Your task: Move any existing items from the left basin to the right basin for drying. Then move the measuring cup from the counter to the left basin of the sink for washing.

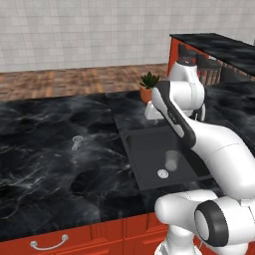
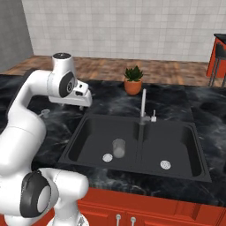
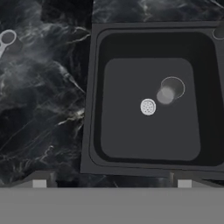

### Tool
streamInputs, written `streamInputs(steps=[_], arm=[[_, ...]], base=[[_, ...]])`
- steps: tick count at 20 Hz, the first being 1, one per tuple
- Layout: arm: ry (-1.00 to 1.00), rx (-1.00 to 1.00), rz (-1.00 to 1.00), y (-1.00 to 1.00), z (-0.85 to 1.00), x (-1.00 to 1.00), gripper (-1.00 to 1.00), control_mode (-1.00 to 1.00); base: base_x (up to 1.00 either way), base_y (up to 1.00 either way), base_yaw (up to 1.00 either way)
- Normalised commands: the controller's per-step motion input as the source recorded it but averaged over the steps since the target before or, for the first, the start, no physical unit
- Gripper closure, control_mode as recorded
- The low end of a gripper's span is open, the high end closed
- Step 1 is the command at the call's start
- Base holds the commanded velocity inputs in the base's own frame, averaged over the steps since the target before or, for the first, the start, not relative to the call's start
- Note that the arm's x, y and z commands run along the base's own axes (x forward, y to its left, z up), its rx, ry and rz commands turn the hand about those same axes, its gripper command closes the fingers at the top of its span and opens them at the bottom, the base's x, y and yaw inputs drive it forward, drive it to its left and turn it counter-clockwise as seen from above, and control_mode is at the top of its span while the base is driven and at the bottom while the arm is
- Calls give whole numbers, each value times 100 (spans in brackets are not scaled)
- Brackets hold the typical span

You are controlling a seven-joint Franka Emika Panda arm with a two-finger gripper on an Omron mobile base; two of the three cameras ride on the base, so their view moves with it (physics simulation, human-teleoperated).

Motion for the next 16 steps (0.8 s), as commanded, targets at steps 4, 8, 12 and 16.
streamInputs(steps=[4,8,12,16], arm=[[0,0,-4,-22,-15,2,-100,-100],[0,0,-5,-35,-17,3,-100,-100],[4,0,-9,-46,-21,14,-100,-100],[5,0,-10,-39,-31,23,-100,-100]], base=[[0,0,0],[0,0,0],[0,0,0],[0,0,0]])
